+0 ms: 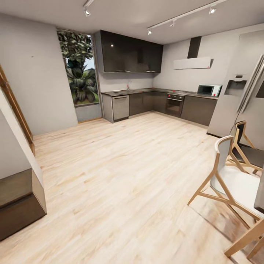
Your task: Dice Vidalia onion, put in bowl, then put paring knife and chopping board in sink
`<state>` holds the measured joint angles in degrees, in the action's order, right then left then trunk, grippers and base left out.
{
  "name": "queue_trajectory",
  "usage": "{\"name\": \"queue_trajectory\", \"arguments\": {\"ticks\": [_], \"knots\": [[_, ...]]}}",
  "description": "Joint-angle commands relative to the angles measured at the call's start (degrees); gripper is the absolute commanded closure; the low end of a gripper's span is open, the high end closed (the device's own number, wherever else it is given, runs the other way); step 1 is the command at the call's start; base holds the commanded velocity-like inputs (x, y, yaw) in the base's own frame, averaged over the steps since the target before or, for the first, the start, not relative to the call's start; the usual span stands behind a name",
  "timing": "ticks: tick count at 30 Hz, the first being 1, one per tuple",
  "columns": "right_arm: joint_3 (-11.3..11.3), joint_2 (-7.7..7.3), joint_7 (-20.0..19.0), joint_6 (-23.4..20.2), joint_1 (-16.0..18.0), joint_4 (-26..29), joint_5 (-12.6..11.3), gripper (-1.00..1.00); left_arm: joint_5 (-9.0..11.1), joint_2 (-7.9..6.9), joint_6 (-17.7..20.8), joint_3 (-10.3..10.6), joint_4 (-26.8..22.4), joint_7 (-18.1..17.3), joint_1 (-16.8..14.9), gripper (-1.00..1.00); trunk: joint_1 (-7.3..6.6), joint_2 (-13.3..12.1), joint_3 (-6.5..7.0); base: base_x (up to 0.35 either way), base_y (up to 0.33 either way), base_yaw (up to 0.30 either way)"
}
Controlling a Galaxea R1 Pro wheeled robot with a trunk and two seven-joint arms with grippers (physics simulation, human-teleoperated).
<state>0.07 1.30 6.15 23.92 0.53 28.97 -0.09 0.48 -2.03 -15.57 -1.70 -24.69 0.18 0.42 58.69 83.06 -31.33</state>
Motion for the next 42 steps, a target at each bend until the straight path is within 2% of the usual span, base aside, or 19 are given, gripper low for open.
{"name": "queue_trajectory", "arguments": {"ticks": [1,42], "knots": [[0.0,0.02,0.2,0.2,0.0,0.0,0.0,-1.00,0.0,0.01,-0.1,-0.1,-0.1,0.0,0.0,-1.00,0.03,0.0,-0.04,0.318,0.000,0.010],[0.0,-0.07,0.2,0.2,0.0,0.0,0.2,-1.00,0.0,0.01,-0.1,0.0,-0.1,0.0,0.0,-1.00,0.03,0.0,-0.04,0.318,0.000,0.000]]}}
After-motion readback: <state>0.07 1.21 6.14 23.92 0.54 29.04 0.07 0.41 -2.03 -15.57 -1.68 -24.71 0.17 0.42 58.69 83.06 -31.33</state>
